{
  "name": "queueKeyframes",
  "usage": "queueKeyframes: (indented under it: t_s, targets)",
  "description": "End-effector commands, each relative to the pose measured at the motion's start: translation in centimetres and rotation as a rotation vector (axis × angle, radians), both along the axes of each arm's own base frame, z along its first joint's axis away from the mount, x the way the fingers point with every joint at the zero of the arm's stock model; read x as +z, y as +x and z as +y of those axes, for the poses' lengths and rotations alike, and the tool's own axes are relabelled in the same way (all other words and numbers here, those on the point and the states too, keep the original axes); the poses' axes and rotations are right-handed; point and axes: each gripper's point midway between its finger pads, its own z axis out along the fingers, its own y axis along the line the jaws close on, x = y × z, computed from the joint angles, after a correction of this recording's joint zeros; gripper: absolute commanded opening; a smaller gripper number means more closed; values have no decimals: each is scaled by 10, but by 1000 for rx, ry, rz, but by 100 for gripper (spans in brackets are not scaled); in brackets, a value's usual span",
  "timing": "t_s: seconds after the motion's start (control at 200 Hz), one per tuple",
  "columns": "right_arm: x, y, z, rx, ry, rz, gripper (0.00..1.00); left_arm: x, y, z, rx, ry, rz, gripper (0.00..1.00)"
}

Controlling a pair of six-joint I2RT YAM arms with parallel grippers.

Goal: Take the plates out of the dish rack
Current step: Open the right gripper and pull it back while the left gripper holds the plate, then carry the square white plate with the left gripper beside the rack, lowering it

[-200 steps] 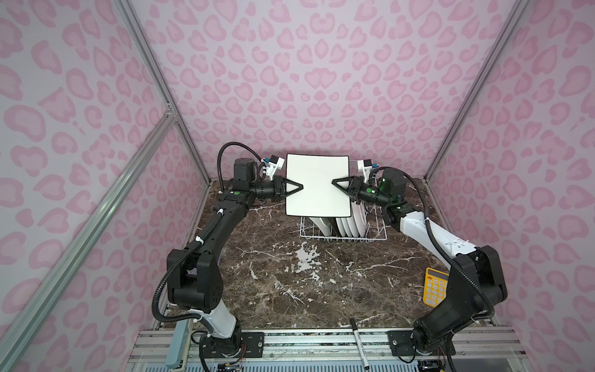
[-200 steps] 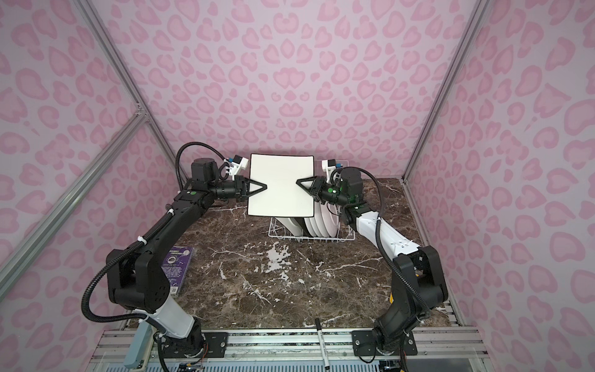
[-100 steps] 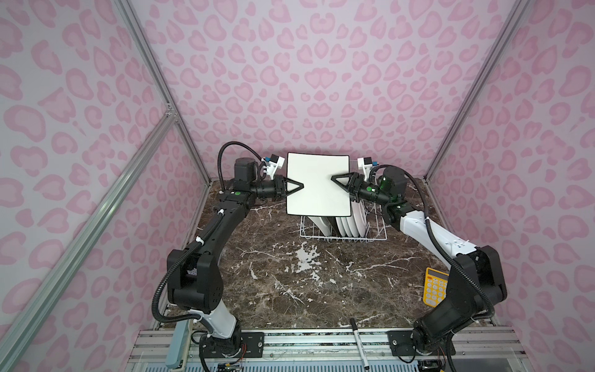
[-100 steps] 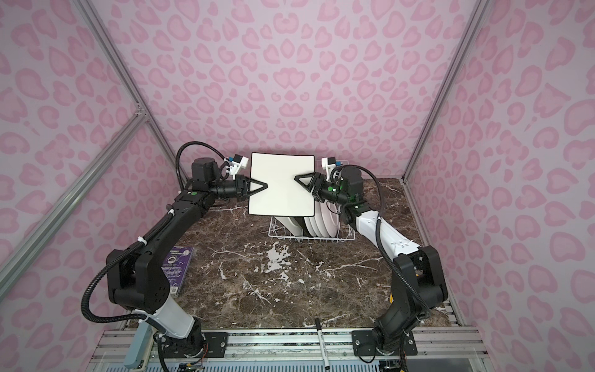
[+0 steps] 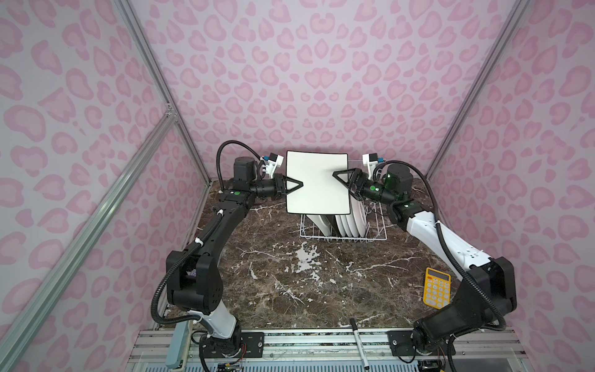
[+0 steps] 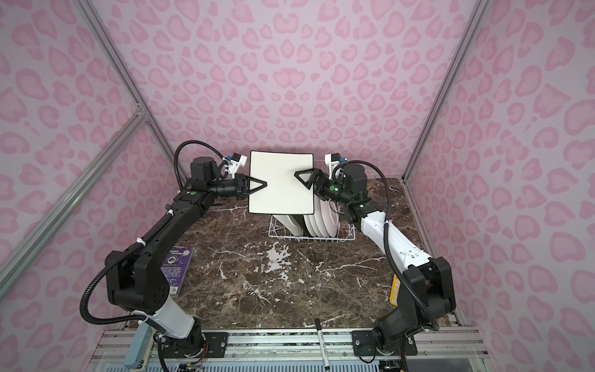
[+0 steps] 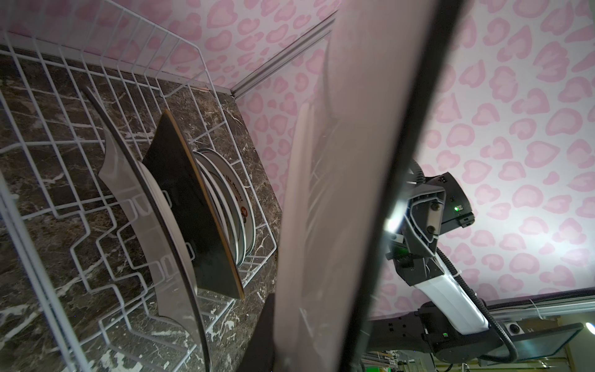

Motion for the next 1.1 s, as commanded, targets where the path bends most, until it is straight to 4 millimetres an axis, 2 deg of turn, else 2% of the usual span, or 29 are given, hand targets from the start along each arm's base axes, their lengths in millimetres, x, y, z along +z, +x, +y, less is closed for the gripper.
queueKeyframes:
  t_s: [0.0, 0.38, 0.54, 0.7, 1.095]
  targets:
    - [-12, 3, -13, -64, -110, -16, 99, 40, -7, 0, -19, -34, -156, 4]
    - [-23, -10, -51, -217, -345, -109, 99, 55, -16, 7, 18, 11, -200, 4]
    - [-15, -22, -58, -233, -388, -199, 99, 60, -22, 15, 54, 58, -226, 4]
    - [-9, -36, -58, -217, -436, -285, 99, 66, -29, 24, 88, 103, -259, 4]
    - [-24, -67, -44, -163, -638, -426, 99, 71, -42, 68, 237, 312, -313, 4]
